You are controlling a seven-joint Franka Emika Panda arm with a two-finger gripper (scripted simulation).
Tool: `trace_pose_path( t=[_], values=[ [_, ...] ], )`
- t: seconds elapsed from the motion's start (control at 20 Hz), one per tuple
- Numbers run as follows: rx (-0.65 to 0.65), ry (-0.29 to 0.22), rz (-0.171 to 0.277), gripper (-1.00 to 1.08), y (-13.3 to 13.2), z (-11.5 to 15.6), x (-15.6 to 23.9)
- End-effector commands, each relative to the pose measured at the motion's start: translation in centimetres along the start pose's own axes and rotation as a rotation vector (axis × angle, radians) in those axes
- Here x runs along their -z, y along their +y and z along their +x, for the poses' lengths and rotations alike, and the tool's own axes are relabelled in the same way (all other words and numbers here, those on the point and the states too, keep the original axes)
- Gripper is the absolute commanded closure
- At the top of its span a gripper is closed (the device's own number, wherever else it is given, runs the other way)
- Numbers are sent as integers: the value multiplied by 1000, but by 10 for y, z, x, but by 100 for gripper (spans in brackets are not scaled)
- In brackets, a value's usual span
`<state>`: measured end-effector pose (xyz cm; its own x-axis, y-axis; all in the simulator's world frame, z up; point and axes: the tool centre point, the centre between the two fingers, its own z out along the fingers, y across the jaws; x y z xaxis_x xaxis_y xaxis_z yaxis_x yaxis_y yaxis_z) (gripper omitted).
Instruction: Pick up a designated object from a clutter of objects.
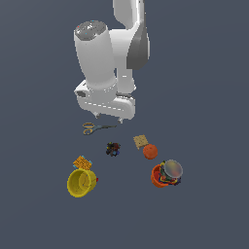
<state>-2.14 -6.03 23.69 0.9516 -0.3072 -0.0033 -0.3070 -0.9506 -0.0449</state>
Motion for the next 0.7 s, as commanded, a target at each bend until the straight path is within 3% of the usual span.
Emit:
trace_pose_path(
  t=[0.0,0.65],
  values=[
    [-94,-1,6,-92,13,-5,-22],
    [-632,4,-3,-92,91,-56,-127]
  ],
)
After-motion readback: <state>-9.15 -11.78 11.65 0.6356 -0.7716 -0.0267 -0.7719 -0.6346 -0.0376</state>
